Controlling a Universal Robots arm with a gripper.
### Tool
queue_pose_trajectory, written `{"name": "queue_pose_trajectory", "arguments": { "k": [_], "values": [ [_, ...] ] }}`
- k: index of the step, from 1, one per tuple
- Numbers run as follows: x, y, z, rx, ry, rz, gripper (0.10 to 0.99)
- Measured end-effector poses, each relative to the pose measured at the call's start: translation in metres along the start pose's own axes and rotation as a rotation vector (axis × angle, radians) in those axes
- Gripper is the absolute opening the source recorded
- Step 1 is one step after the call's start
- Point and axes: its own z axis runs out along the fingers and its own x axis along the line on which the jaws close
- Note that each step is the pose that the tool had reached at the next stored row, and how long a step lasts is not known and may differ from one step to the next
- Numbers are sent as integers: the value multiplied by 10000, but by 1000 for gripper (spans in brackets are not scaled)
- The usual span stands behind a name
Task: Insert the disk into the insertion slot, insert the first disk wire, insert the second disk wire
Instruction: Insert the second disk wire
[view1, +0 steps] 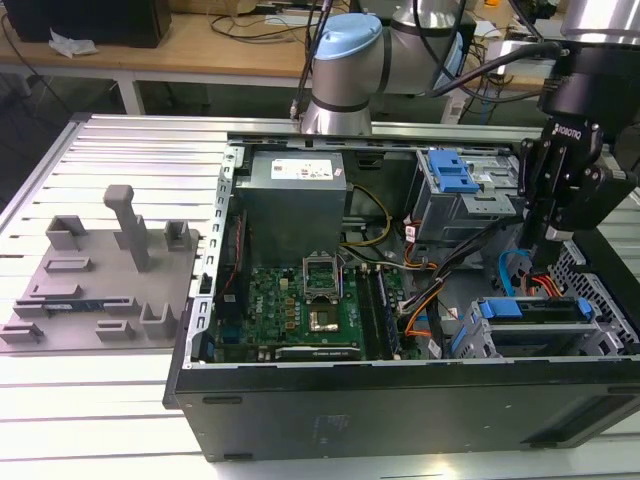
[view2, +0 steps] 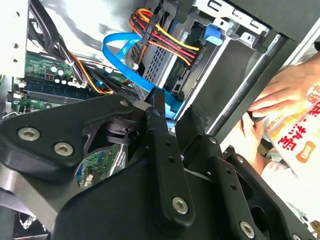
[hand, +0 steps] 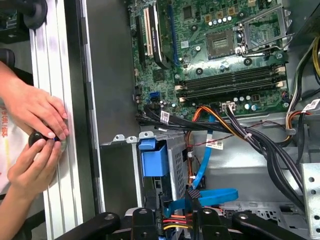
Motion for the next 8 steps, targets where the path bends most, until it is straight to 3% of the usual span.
{"name": "queue_pose_trajectory", "arguments": {
  "k": [4,8],
  "values": [
    [3,-3,6,9,-2,3,365],
    [0,-3,18,272,-34,108,365]
  ]
}}
